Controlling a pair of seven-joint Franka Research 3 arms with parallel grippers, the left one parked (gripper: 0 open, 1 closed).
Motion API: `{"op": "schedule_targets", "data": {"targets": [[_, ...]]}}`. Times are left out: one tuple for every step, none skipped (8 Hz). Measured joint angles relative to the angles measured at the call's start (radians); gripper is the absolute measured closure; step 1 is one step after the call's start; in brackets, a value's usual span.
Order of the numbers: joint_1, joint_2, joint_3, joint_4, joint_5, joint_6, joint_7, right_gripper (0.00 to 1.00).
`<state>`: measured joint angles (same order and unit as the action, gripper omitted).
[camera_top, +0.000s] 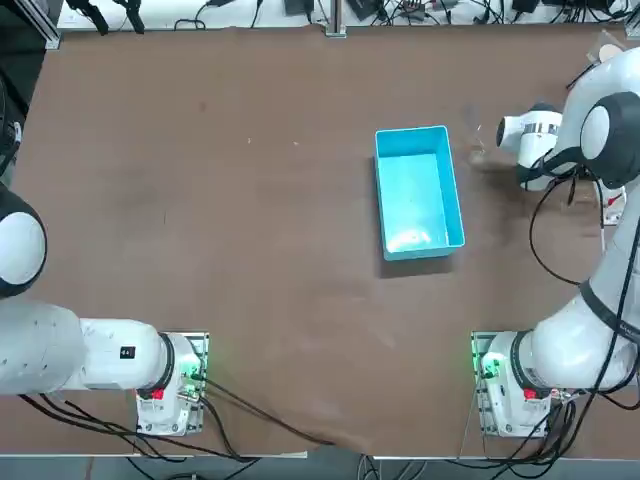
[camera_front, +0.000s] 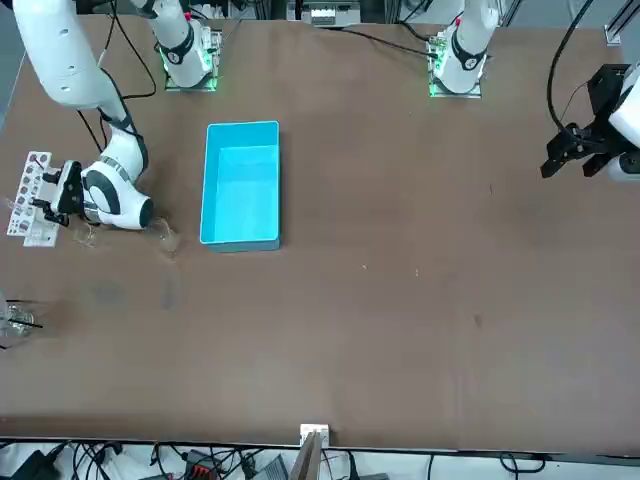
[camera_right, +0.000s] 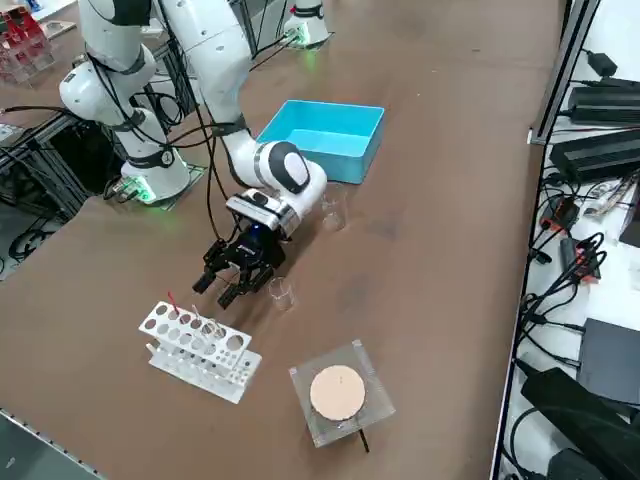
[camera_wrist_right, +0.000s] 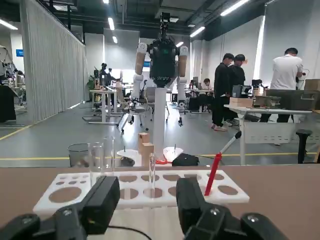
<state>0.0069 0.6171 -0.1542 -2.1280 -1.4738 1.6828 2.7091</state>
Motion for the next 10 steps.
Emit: {"op": "schedule_targets", "data": {"targets": [[-0.008, -0.001, 0.0, -0.004, -0.012, 0.001, 0.0, 0.3], [-0.015, -0.001, 0.0, -0.008, -0.027, 0.001, 0.0, 0.32], [-0.023, -0.002, 0.0, -0.012, -0.042, 0.007, 0.004, 0.32], [-0.029, -0.003, 0.0, -0.013, -0.049, 0.017, 0.005, 0.33], [-0.033, -0.005, 0.0, -0.013, -0.052, 0.024, 0.005, 0.35], [-0.035, -0.007, 0.0, -0.015, -0.055, 0.028, 0.005, 0.36], [-0.038, -0.008, 0.0, -0.016, -0.062, 0.031, 0.005, 0.36], [-0.044, -0.008, 0.0, -0.018, -0.073, 0.032, 0.005, 0.37], [-0.051, -0.008, 0.0, -0.021, -0.088, 0.032, 0.005, 0.37], [-0.062, -0.008, 0.0, -0.022, -0.102, 0.033, 0.006, 0.39]]}}
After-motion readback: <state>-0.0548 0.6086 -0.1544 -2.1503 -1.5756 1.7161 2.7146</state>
